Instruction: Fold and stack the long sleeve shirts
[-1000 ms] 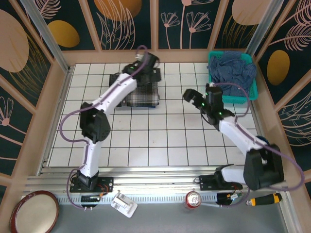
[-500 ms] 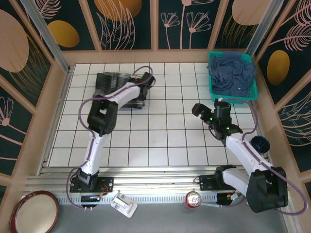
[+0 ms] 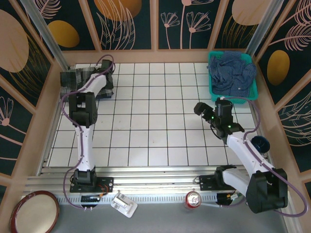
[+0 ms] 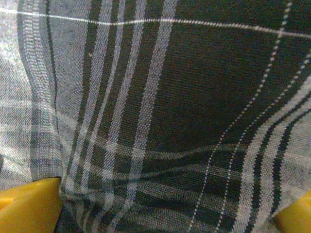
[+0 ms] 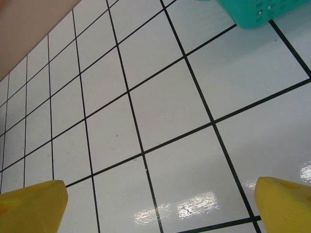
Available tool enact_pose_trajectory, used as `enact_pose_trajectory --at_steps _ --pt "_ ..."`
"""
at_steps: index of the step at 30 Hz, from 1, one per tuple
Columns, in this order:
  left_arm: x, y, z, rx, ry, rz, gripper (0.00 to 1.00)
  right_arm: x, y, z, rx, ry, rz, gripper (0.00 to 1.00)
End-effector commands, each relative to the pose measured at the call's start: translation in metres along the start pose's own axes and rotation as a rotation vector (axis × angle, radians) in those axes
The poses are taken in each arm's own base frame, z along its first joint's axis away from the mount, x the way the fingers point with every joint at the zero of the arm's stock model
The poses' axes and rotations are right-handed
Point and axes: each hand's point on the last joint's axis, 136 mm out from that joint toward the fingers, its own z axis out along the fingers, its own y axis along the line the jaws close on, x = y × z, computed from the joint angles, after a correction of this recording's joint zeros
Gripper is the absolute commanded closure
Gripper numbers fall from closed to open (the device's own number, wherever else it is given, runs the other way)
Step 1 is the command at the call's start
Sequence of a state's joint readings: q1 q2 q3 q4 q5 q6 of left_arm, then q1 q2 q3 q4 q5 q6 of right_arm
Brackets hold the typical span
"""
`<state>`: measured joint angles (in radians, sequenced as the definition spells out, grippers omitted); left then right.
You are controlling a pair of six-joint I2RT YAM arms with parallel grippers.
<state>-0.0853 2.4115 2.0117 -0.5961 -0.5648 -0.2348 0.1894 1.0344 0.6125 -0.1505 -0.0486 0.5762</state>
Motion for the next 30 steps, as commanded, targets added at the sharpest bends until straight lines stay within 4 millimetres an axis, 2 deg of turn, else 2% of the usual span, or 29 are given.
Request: enact_pose_trajectory --at_steps 1,5,7,9,14,17,20,24,27,28,30 --pt "-0.008 0.005 0.022 0.012 0.014 0.035 0.01 -0.018 0.004 -0.011 0.018 -0.047 -0.017 0.01" --pt "-0.016 0.017 0.032 0.015 0.020 0.007 0.01 -0.023 0.006 -0.013 0.025 -0.051 -0.020 0.01" --pt "-0.021 0.018 0.023 0.035 0.018 -0.014 0.01 -0.026 0.007 -0.015 0.027 -0.057 -0.022 0.01" --pt "-0.031 0.025 0.002 0.058 0.003 -0.072 0.01 -0.029 0.011 -0.016 0.019 -0.063 -0.031 0.01" --pt "-0.052 0.043 -0.078 0.221 -0.058 -0.242 0.01 -0.036 0.019 -0.019 -0.006 -0.077 -0.048 0.01" --pt "-0.045 0.061 -0.114 0.261 -0.098 -0.329 0.01 -0.035 0.024 -0.019 -0.042 -0.077 -0.059 0.01" --pt "-0.016 0.077 -0.131 0.287 -0.112 -0.444 0.01 -0.029 0.024 -0.017 -0.059 -0.070 -0.054 0.01" --pt "0.035 0.096 -0.125 0.252 -0.082 -0.599 0.01 -0.025 0.025 -0.015 -0.073 -0.058 -0.063 0.01" --pt "0.070 0.106 -0.091 0.238 0.022 -0.721 0.01 -0.024 0.024 -0.016 -0.066 -0.055 -0.082 0.01" --pt "0.079 0.108 -0.073 0.246 0.073 -0.762 0.01 -0.023 0.023 -0.016 -0.063 -0.051 -0.091 0.01" --pt "0.087 0.116 -0.051 0.225 0.121 -0.815 0.02 -0.021 0.021 -0.016 -0.057 -0.046 -0.094 0.01"
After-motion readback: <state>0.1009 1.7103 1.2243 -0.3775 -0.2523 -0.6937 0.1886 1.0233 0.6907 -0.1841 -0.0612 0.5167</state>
